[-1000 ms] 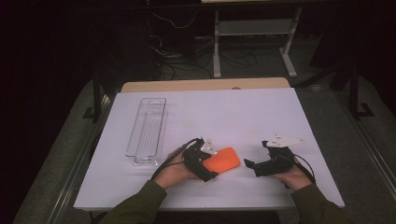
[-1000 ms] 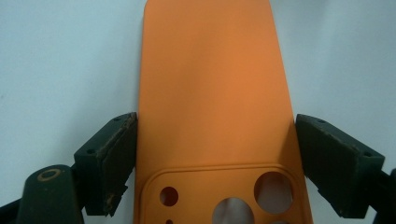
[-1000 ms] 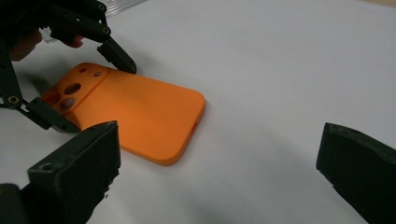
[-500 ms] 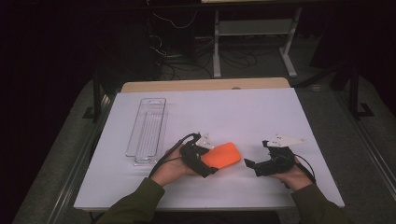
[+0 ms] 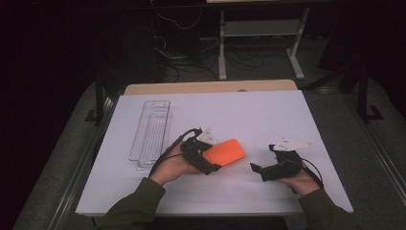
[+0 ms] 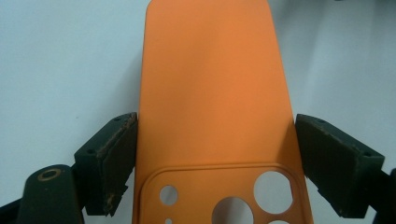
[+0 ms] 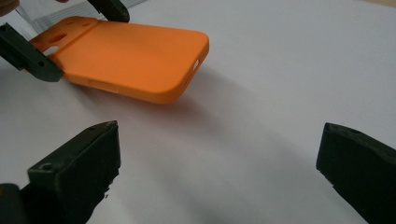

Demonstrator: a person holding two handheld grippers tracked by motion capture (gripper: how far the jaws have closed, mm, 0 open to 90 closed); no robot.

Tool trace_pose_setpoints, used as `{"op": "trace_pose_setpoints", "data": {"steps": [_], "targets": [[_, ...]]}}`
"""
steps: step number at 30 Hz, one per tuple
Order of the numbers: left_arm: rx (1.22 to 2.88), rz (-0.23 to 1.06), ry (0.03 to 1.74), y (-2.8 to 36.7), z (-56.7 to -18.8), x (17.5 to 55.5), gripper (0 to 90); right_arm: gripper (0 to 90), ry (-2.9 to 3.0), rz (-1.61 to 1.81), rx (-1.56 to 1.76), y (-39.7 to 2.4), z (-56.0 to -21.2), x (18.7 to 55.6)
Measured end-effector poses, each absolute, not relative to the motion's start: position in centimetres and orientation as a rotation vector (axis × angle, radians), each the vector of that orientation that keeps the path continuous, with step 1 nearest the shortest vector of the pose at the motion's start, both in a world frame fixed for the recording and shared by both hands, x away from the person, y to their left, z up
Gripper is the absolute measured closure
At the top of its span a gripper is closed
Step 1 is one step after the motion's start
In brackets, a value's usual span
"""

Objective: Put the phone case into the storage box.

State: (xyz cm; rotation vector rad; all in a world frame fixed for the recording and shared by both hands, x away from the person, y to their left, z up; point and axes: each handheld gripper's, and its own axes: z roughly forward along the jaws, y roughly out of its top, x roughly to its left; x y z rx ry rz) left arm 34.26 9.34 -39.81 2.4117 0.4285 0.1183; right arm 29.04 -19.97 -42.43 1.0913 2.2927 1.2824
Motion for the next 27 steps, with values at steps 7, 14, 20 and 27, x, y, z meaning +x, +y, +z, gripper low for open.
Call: {"op": "trace_pose_setpoints", "data": {"steps": [7, 14, 20, 27], "targets": [[2.404, 0.119, 0.429, 9.4, -39.1, 35.1, 15.7, 0.0, 2.293, 1.284, 1.092, -20.0, -42.4, 29.0], [2.391, 0.112, 0.441, 9.8, -38.2, 36.1, 15.6, 0.0, 2.294, 1.284, 1.093, -19.9, -42.5, 29.0], [2.356, 0.096, 0.464, 10.1, -37.9, 36.6, 15.6, 0.0, 2.306, 1.283, 1.104, -19.8, -42.5, 29.1], [2.364, 0.105, 0.474, 9.7, -38.2, 36.4, 15.6, 0.0, 2.331, 1.267, 1.109, -19.2, -42.6, 29.4]]}}
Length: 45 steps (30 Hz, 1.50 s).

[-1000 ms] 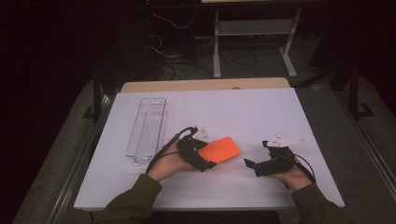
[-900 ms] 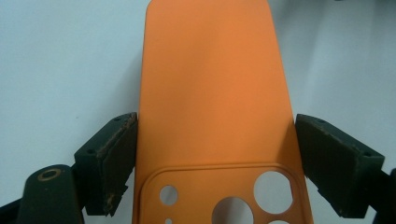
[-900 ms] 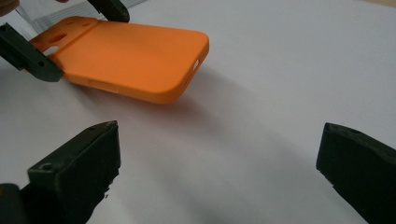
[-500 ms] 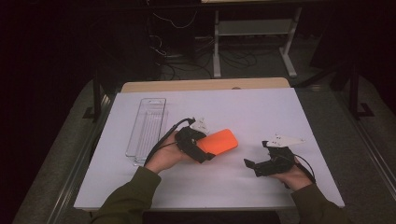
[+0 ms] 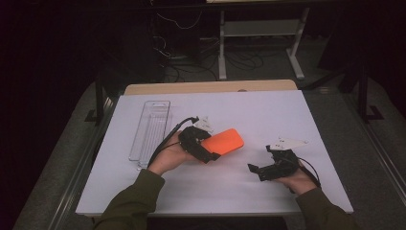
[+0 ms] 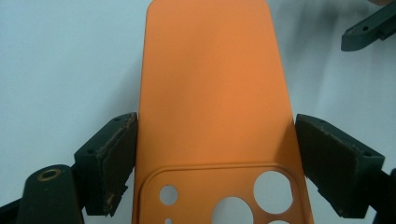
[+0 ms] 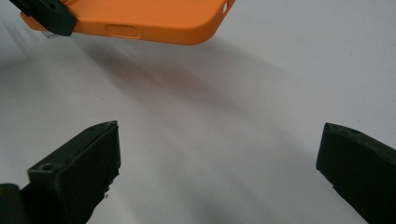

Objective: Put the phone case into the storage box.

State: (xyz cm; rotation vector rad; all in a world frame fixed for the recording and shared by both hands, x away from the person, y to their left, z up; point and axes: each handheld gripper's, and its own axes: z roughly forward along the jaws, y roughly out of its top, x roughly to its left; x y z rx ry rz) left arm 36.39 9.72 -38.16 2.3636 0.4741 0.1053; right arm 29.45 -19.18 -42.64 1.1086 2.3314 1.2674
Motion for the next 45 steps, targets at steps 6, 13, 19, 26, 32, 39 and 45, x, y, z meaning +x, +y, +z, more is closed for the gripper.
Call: {"op": "trace_pose_setpoints", "data": {"steps": [6, 13, 19, 26, 32, 39, 45], "targets": [[2.377, 0.106, 0.475, 9.9, -38.1, 36.6, 15.6, 0.6, 2.357, 1.264, 1.072, -18.4, -42.2, 29.6], [2.362, 0.101, 0.491, 9.7, -38.2, 36.5, 15.6, 2.9, 2.375, 1.276, 1.077, -17.9, -42.2, 29.9], [2.379, 0.102, 0.485, 9.8, -38.1, 36.6, 15.6, 2.3, 2.367, 1.283, 1.078, -17.7, -42.2, 30.4], [2.377, 0.098, 0.501, 9.9, -38.0, 36.6, 15.6, 1.1, 2.362, 1.297, 1.093, -17.5, -42.0, 30.9], [2.374, 0.107, 0.508, 10.0, -37.9, 36.7, 15.6, 1.1, 2.346, 1.320, 1.095, -17.2, -41.8, 31.6], [2.372, 0.106, 0.507, 10.0, -37.9, 36.7, 15.6, 1.1, 2.336, 1.342, 1.084, -16.6, -41.6, 32.5], [2.368, 0.104, 0.507, 10.0, -37.9, 36.7, 15.6, 1.1, 2.340, 1.356, 1.066, -16.1, -41.7, 33.0]]}}
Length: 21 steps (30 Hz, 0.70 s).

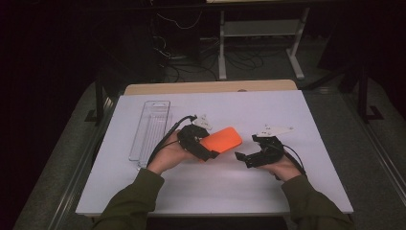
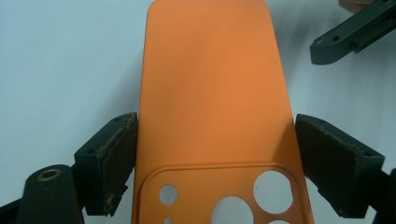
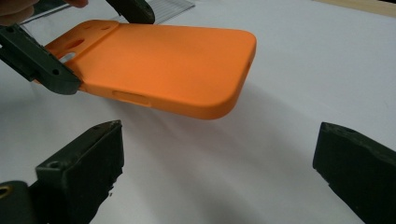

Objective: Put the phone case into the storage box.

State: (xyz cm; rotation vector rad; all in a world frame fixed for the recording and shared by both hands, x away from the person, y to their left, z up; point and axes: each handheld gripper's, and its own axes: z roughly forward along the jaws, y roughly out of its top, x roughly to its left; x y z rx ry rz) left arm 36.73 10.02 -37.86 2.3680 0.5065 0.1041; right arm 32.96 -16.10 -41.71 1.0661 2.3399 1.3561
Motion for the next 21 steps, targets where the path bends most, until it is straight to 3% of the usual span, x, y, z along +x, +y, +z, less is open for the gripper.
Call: {"op": "trace_pose_setpoints", "data": {"steps": [21], "targets": [[2.374, 0.092, 0.508, 9.89, -38.00, 36.56, 15.6, 1.1, 2.303, 1.340, 1.025, -15.79, -42.14, 33.19]]}}
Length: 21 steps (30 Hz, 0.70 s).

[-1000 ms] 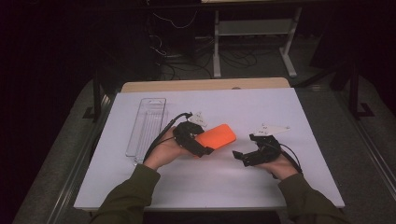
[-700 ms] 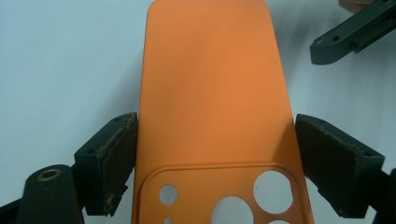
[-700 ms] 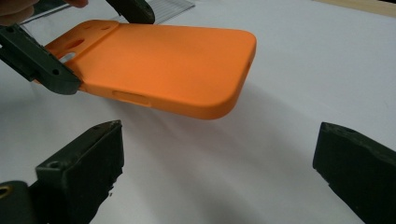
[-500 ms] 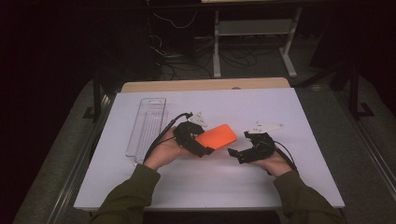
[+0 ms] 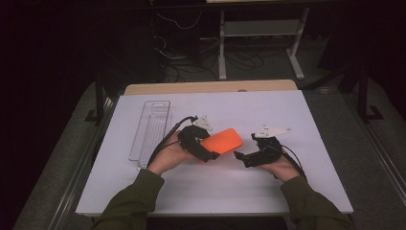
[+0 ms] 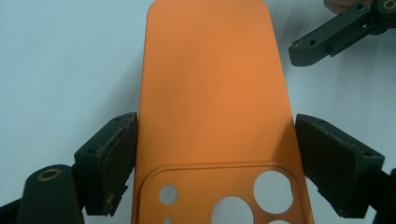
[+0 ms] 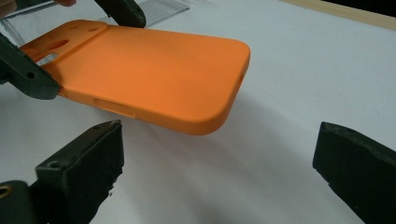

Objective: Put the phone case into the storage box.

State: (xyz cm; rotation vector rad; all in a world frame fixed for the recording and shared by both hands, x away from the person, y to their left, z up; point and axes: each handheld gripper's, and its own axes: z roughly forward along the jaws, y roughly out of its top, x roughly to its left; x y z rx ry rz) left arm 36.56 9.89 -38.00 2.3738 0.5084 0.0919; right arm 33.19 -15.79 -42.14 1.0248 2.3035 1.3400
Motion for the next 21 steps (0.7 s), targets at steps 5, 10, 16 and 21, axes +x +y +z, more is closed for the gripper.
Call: {"op": "trace_pose_setpoints", "data": {"steps": [5, 10, 16, 21], "targets": [[2.382, 0.093, 0.495, 9.90, -38.00, 36.58, 15.6, 1.1, 2.304, 1.314, 1.004, -15.63, -42.20, 33.11], [2.363, 0.089, 0.516, 9.89, -38.04, 36.51, 15.6, 1.1, 2.300, 1.273, 0.982, -15.49, -42.29, 33.02], [2.378, 0.092, 0.502, 9.95, -38.04, 36.57, 15.6, 1.1, 2.300, 1.245, 0.961, -15.35, -42.33, 32.86], [2.381, 0.089, 0.500, 9.94, -38.09, 36.56, 15.6, 1.1, 2.294, 1.224, 0.937, -15.36, -42.30, 32.80]]}}
